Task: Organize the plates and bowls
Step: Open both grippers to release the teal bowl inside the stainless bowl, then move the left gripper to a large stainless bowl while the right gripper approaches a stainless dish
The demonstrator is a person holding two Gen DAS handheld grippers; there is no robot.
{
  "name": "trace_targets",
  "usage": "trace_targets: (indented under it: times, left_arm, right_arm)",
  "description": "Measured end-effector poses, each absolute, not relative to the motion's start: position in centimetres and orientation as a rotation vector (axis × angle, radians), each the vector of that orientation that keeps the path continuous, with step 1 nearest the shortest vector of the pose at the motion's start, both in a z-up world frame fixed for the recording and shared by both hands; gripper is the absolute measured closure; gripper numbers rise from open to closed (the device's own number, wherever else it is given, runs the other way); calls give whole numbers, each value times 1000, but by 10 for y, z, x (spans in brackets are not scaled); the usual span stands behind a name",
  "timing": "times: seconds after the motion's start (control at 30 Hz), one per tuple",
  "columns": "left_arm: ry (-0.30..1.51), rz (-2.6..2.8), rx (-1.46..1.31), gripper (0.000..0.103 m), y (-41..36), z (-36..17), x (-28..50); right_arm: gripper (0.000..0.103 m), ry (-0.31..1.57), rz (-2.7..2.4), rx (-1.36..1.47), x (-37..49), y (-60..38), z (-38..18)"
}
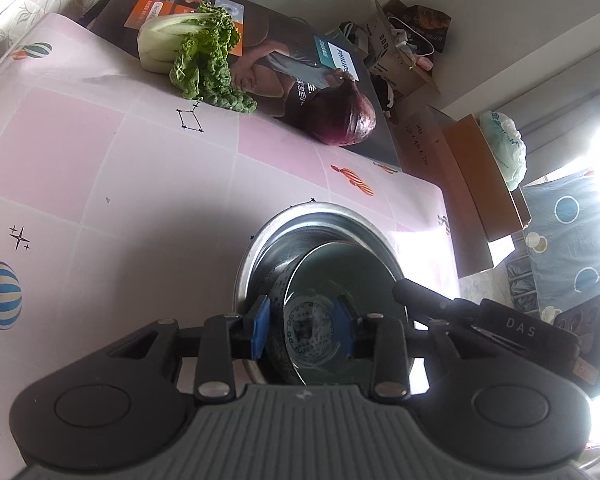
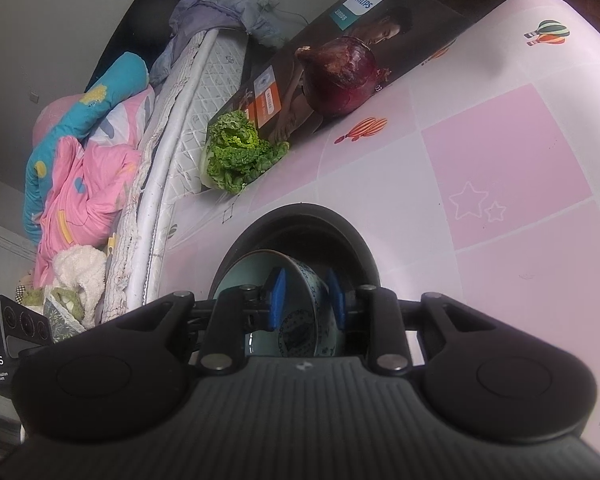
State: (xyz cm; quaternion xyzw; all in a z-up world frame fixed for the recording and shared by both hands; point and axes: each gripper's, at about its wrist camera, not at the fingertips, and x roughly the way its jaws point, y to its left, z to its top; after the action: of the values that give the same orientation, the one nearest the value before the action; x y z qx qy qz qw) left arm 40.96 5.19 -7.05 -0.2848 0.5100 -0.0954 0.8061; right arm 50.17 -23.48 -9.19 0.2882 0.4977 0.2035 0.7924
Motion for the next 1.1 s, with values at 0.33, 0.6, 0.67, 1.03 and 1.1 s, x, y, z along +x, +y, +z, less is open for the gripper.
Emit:
trace_targets:
  times: [0.33,0.6,0.67,1.03,1.1]
  left_arm:
    - [1026,-229,-583,43,57,-32,371]
    - [958,-271,-465,22,65,11,299]
    - [937,-272,-440,18,71,18,272]
    - [808,-101,-390,8,135,11,117]
    - [797,-62,-395,7,145,1,91]
  right_arm:
    - [69,914,487,642,436,-267,-32]
    - [43,792,422,580,332,-290,21]
    - [39,768,406,569,306,-292,26]
    - [37,667,310,446,159,-262,28]
    - [37,671,310,418,141,-251,22]
